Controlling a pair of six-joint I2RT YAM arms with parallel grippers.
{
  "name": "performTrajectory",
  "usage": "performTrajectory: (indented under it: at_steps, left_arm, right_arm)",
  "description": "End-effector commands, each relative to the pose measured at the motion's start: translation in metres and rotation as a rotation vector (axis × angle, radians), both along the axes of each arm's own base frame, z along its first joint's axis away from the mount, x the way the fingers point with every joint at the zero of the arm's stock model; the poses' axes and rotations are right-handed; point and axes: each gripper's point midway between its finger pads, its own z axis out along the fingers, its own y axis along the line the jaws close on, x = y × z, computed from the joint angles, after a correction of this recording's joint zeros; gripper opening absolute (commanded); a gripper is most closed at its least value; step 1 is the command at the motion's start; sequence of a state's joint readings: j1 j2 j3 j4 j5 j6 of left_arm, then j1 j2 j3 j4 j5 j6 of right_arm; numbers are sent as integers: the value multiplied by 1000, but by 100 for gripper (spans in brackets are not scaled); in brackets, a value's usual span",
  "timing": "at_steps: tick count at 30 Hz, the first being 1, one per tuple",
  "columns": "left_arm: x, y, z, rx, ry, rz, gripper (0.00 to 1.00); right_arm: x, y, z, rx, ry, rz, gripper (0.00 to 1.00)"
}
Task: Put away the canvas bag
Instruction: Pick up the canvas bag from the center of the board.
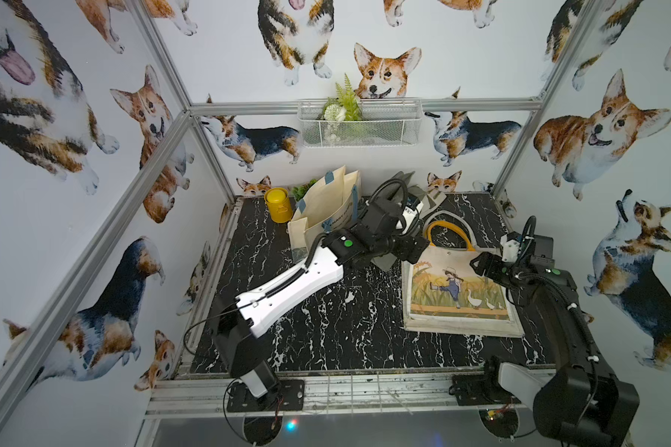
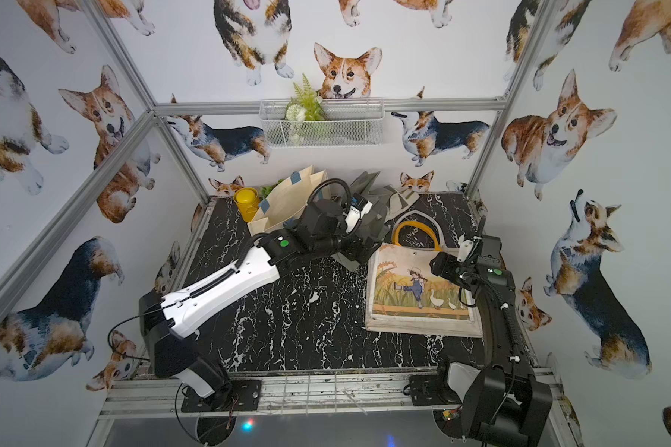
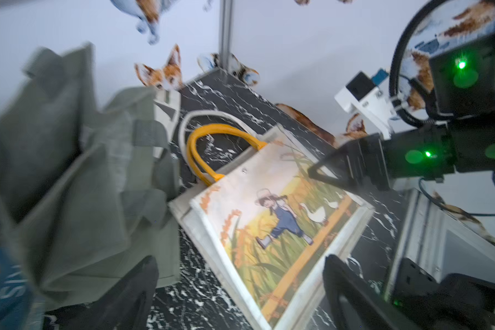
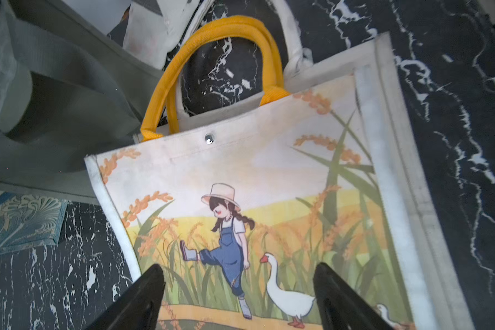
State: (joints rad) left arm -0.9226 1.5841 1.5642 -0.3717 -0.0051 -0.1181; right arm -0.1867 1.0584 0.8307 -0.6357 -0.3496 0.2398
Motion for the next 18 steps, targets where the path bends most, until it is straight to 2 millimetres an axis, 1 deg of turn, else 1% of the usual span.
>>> performTrajectory:
  at_steps: [1, 3, 5, 8, 11, 14, 18]
  left_arm:
    - [19, 38, 6, 53, -149, 95, 96]
    - [30, 66, -4, 63, -119, 145, 99]
    - [38, 84, -13, 59, -91, 161, 100]
    - [45, 98, -26, 85, -131, 139, 100]
    - [52, 101, -39, 120, -195, 86, 100]
    - [64, 99, -48, 134, -224, 55, 100]
    - [93, 98, -59, 138, -226, 76, 100]
  right_arm:
    - [-6, 24, -16, 2, 19, 49, 84]
    - [-11, 40, -32, 2, 45, 88, 84]
    - [-13, 51, -44, 4, 68, 111, 84]
    - [-13, 65, -54, -10, 84, 149, 84]
    - [-12, 75, -62, -10, 117, 175, 85]
    - [-11, 81, -64, -15, 119, 187, 85]
    - [-10, 85, -65, -8, 113, 186, 85]
